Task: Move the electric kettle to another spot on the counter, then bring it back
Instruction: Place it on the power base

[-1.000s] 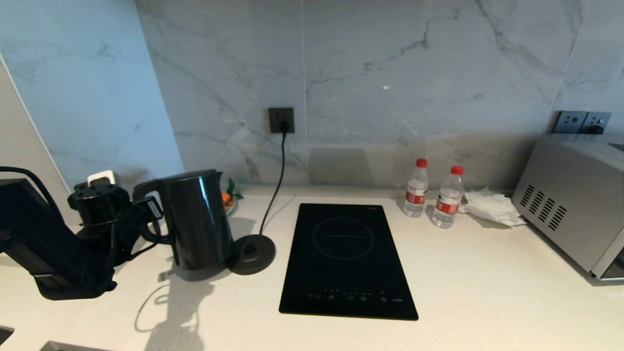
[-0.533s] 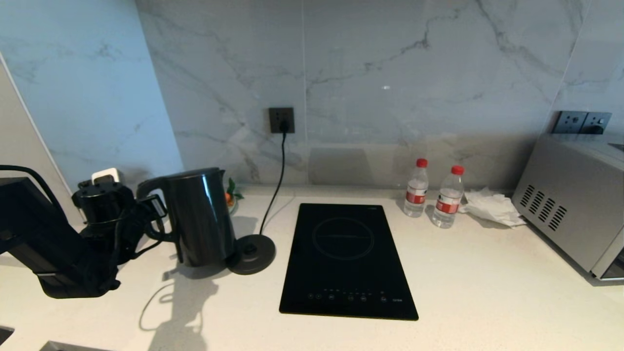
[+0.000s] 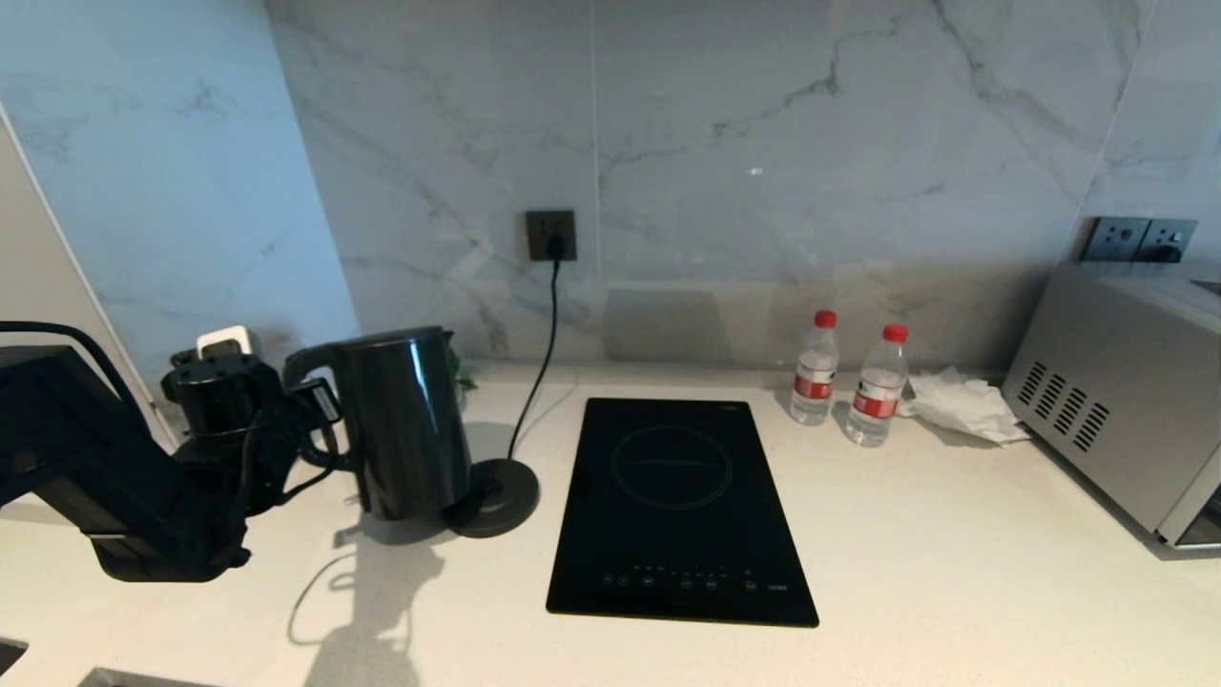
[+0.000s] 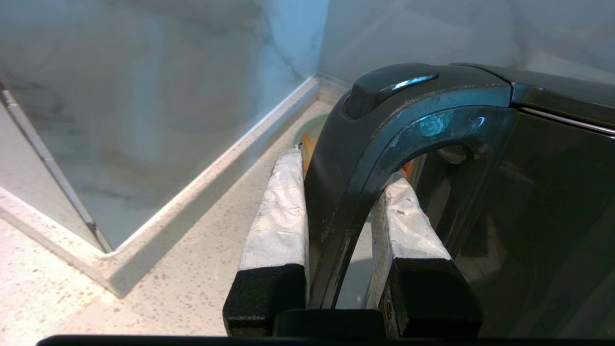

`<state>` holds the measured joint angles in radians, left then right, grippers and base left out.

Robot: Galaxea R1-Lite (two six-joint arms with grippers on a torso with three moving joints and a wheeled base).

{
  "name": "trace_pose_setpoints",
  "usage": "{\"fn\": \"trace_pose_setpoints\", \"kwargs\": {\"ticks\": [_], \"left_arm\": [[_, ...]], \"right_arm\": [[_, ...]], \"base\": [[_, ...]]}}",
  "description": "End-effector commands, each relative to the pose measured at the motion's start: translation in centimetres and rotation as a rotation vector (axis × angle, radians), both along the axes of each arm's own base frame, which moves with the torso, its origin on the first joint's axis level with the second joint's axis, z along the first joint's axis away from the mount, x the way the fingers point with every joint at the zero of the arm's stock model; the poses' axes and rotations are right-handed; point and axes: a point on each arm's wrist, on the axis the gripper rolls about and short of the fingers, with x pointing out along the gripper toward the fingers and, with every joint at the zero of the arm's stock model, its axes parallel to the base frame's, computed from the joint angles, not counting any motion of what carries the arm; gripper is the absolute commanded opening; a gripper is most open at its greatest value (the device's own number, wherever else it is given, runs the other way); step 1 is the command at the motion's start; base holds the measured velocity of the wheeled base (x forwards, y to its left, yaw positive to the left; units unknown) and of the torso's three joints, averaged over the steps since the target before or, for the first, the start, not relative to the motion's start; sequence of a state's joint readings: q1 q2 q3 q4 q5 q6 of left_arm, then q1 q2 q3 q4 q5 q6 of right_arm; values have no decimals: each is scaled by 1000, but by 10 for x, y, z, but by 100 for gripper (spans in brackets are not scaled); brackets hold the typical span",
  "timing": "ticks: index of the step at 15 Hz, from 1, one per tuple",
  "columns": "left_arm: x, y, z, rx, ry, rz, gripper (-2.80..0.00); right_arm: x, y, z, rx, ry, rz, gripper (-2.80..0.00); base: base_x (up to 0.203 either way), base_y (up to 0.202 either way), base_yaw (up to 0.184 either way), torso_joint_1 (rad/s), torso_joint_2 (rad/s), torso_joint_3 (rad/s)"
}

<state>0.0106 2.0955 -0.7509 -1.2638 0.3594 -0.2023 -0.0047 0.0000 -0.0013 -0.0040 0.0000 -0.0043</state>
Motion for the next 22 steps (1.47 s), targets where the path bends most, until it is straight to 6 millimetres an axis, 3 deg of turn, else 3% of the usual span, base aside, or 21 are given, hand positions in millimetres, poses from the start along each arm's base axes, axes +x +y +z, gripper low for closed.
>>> {"fn": "trace_pose_setpoints", "kwargs": {"ticks": [1, 22], "left_arm": [[0, -4, 3, -1, -15, -5, -280], [6, -52, 6, 3, -26, -61, -280]], "right_arm": [[0, 0, 0, 0, -1, 0, -280], [0, 0, 0, 0, -1, 0, -280]], "base": [[0, 0, 0, 0, 0, 0], [0, 0, 0, 0, 0, 0]]}}
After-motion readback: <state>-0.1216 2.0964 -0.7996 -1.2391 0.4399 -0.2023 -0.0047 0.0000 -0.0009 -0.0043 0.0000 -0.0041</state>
